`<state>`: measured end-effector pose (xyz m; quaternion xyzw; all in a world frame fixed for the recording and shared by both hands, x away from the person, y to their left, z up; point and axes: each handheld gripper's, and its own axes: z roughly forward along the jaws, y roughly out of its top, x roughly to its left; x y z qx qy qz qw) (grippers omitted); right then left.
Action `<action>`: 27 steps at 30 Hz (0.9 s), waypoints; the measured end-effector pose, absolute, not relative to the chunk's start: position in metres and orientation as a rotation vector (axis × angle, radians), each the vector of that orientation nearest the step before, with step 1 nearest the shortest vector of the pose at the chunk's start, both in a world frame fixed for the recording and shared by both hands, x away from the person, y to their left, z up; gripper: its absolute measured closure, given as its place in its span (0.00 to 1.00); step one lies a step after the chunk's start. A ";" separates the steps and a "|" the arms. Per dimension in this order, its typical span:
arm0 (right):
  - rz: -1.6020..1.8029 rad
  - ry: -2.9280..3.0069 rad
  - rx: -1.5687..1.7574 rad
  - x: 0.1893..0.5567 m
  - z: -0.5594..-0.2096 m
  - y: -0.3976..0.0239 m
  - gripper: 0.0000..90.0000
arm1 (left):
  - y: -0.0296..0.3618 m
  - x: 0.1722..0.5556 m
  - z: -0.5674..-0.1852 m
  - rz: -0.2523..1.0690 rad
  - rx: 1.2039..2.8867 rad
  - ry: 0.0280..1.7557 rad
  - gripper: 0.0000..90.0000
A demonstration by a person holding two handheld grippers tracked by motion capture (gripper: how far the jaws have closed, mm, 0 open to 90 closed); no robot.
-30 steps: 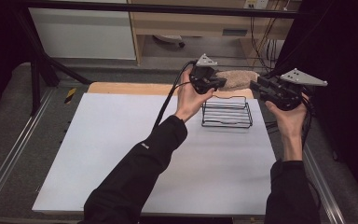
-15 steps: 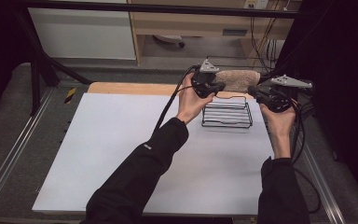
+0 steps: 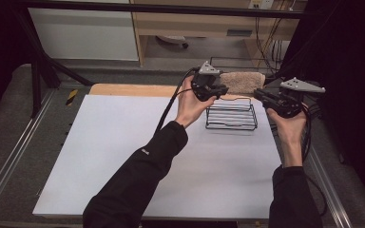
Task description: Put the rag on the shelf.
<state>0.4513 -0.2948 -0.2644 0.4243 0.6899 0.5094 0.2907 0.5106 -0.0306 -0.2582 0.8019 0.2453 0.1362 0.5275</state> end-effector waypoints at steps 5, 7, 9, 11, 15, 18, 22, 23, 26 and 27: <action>1.378 1.859 1.123 0.443 -0.263 -0.288 0.79 | -0.019 0.503 -0.257 0.339 1.917 0.600 0.75; 1.386 1.864 1.117 0.440 -0.263 -0.284 0.75 | -0.012 0.499 -0.257 0.342 1.915 0.608 0.69; 1.385 1.878 1.110 0.437 -0.263 -0.278 0.67 | -0.006 0.495 -0.258 0.341 1.919 0.613 0.62; 1.385 1.883 1.111 0.435 -0.263 -0.276 0.64 | 0.002 0.491 -0.261 0.337 1.926 0.618 0.59; 1.390 1.895 1.112 0.431 -0.264 -0.267 0.51 | 0.020 0.482 -0.265 0.334 1.923 0.638 0.51; 1.395 1.899 1.110 0.427 -0.264 -0.261 0.42 | 0.035 0.476 -0.270 0.336 1.934 0.655 0.45; 1.418 1.925 1.110 0.423 -0.267 -0.252 0.29 | 0.055 0.466 -0.279 0.342 1.962 0.676 0.37; 1.416 1.930 1.107 0.422 -0.268 -0.249 0.26 | 0.060 0.463 -0.282 0.344 1.966 0.683 0.34; 1.414 1.965 1.100 0.418 -0.273 -0.243 0.20 | 0.077 0.455 -0.290 0.345 1.976 0.705 0.29; 1.410 1.976 1.098 0.417 -0.275 -0.241 0.18 | 0.082 0.453 -0.293 0.344 1.979 0.715 0.28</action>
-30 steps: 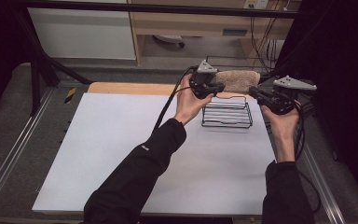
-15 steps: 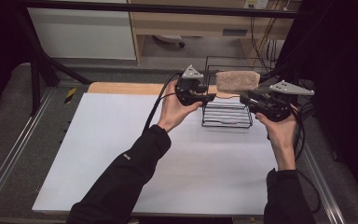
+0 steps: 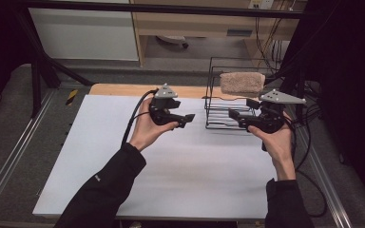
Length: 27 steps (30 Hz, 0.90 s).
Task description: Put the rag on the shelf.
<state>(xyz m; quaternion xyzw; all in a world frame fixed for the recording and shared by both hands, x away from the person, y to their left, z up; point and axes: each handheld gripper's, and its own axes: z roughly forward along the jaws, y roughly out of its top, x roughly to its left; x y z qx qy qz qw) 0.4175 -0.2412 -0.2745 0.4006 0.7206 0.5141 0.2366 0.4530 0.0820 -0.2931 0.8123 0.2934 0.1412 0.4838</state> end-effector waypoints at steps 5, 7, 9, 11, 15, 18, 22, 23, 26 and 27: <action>1.430 2.010 1.115 0.413 -0.285 -0.233 0.12 | 0.108 0.440 -0.307 0.342 1.981 0.756 0.18; 1.437 2.012 1.120 0.411 -0.291 -0.230 0.09 | 0.118 0.435 -0.313 0.346 1.971 0.768 0.14; 1.440 2.021 1.115 0.409 -0.297 -0.228 0.08 | 0.127 0.430 -0.319 0.354 1.968 0.781 0.12; 1.438 2.035 1.113 0.408 -0.302 -0.226 0.07 | 0.136 0.425 -0.325 0.358 1.967 0.792 0.10; 1.426 2.065 1.124 0.406 -0.312 -0.222 0.05 | 0.151 0.418 -0.340 0.358 1.983 0.814 0.09; 1.419 2.082 1.129 0.404 -0.321 -0.219 0.04 | 0.162 0.412 -0.352 0.351 1.993 0.831 0.09; 1.424 2.107 1.144 0.399 -0.336 -0.217 0.02 | 0.177 0.403 -0.367 0.339 1.989 0.850 0.08; 1.418 2.116 1.144 0.398 -0.340 -0.217 0.02 | 0.181 0.401 -0.370 0.341 1.988 0.857 0.08; 1.424 2.122 1.158 0.395 -0.352 -0.218 0.02 | 0.191 0.394 -0.380 0.356 1.997 0.871 0.08; 1.430 2.125 1.167 0.393 -0.356 -0.218 0.01 | 0.195 0.392 -0.384 0.357 1.998 0.875 0.08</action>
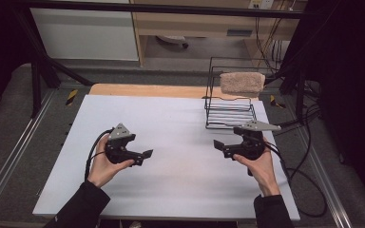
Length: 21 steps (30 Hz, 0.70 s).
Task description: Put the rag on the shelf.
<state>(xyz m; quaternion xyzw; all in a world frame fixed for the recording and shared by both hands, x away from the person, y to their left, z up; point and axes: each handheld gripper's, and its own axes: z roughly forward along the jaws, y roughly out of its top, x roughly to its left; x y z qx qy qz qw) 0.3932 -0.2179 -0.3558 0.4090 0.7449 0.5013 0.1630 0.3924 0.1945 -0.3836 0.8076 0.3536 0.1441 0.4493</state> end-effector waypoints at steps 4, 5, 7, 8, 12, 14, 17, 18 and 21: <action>1.423 2.158 1.175 0.388 -0.373 -0.219 0.01 | 0.207 0.385 -0.396 0.351 1.993 0.891 0.08; 1.418 2.167 1.177 0.386 -0.377 -0.220 0.01 | 0.210 0.383 -0.400 0.349 1.992 0.896 0.08; 1.417 2.181 1.186 0.384 -0.387 -0.221 0.01 | 0.215 0.380 -0.406 0.345 2.000 0.899 0.08; 1.413 2.191 1.184 0.382 -0.391 -0.223 0.01 | 0.217 0.379 -0.409 0.346 2.008 0.897 0.08; 1.387 2.234 1.179 0.377 -0.408 -0.228 0.01 | 0.227 0.373 -0.419 0.354 2.028 0.901 0.08; 1.373 2.251 1.179 0.375 -0.415 -0.230 0.01 | 0.232 0.371 -0.423 0.349 2.025 0.912 0.08; 1.349 2.270 1.170 0.371 -0.424 -0.234 0.01 | 0.239 0.368 -0.428 0.354 2.022 0.926 0.08; 1.347 2.273 1.179 0.370 -0.426 -0.235 0.01 | 0.241 0.367 -0.430 0.359 2.021 0.930 0.08; 1.331 2.291 1.165 0.366 -0.435 -0.240 0.01 | 0.247 0.364 -0.435 0.344 2.011 0.944 0.08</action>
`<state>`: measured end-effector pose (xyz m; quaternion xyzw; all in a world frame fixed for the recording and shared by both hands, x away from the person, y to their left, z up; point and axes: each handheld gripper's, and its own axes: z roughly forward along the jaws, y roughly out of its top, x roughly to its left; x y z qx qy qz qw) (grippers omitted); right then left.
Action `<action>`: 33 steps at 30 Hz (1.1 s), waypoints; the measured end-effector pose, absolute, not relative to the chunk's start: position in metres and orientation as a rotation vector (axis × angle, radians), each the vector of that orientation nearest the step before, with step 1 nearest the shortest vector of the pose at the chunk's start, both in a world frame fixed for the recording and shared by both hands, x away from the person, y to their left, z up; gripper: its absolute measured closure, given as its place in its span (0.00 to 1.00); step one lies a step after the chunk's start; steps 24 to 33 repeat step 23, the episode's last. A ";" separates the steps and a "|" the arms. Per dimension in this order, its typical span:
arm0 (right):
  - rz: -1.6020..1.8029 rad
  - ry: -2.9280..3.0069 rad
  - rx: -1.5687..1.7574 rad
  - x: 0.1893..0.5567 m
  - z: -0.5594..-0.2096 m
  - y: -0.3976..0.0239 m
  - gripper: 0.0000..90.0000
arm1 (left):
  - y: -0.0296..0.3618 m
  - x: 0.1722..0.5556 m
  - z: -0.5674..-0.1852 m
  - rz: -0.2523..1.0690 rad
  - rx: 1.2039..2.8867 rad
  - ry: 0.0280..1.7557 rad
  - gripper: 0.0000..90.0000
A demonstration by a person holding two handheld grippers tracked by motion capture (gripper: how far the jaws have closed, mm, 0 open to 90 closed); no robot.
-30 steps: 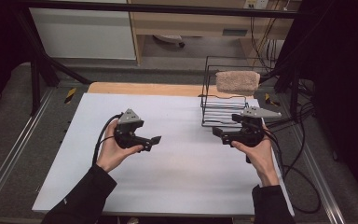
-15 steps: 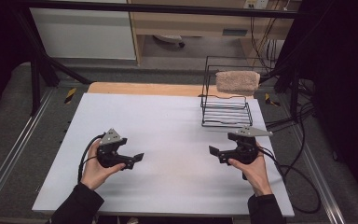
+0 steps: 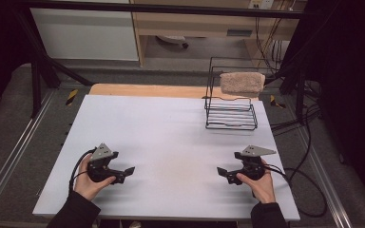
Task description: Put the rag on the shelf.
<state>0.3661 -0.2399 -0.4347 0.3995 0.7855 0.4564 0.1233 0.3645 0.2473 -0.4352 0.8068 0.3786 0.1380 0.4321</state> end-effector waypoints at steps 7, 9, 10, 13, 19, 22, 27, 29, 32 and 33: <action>1.271 2.332 1.167 0.361 -0.448 -0.247 0.01 | 0.258 0.359 -0.442 0.343 2.024 0.948 0.08; 1.265 2.342 1.166 0.359 -0.449 -0.249 0.01 | 0.260 0.358 -0.444 0.344 2.023 0.951 0.08; 1.270 2.343 1.171 0.358 -0.450 -0.249 0.01 | 0.261 0.358 -0.444 0.347 2.029 0.946 0.08; 1.269 2.349 1.182 0.354 -0.452 -0.253 0.01 | 0.263 0.357 -0.447 0.349 2.038 0.948 0.08; 1.282 2.335 1.203 0.353 -0.453 -0.257 0.01 | 0.266 0.355 -0.450 0.338 2.050 0.955 0.08; 1.284 2.335 1.202 0.353 -0.454 -0.257 0.01 | 0.266 0.355 -0.452 0.332 2.057 0.958 0.08; 1.280 2.339 1.206 0.353 -0.454 -0.257 0.01 | 0.266 0.355 -0.452 0.334 2.058 0.959 0.08; 1.280 2.339 1.206 0.353 -0.454 -0.257 0.01 | 0.266 0.355 -0.452 0.334 2.058 0.959 0.08; 1.280 2.339 1.206 0.353 -0.454 -0.257 0.01 | 0.266 0.355 -0.452 0.334 2.058 0.959 0.08; 1.280 2.339 1.206 0.353 -0.454 -0.257 0.01 | 0.266 0.355 -0.452 0.334 2.058 0.959 0.08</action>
